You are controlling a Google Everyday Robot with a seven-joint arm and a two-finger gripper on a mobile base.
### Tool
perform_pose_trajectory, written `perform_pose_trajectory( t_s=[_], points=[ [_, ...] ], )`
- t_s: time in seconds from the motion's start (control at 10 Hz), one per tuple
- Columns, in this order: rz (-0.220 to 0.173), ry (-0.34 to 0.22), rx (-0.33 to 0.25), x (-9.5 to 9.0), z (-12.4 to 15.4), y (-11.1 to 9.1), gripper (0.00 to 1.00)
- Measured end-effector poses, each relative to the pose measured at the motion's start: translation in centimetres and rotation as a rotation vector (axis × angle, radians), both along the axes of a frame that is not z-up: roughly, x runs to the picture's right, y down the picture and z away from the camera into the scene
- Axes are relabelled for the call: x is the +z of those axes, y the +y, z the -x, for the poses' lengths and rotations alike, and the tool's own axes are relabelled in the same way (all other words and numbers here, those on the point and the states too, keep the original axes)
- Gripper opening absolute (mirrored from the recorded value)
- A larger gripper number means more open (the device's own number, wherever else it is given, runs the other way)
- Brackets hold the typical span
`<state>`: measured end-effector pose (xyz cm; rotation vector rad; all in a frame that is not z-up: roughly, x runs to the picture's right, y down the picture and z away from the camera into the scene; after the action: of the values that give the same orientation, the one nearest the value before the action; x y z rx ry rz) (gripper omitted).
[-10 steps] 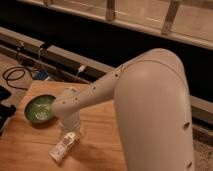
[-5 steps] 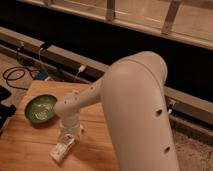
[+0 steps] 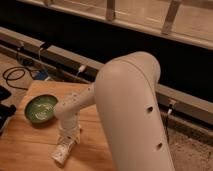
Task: Place the bottle in the ceramic bowl
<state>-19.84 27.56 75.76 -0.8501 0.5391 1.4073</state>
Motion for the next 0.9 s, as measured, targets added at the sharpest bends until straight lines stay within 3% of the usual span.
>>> perform_pose_trajectory(
  t_s=[0.2,0.5,0.7,0.9],
  points=[
    [-0.028,0.004,-0.005,-0.3,-0.6,-1.2,0.26],
    [-0.028,-0.019,-0.015,-0.2,-0.4,-0.9,0.00],
    [-0.040,-0.034,-0.002,-0.2,-0.5,-1.6,0.00],
    [-0.090,-0.047,0.002,-0.9,-0.8,-4.6,0.00]
  ],
)
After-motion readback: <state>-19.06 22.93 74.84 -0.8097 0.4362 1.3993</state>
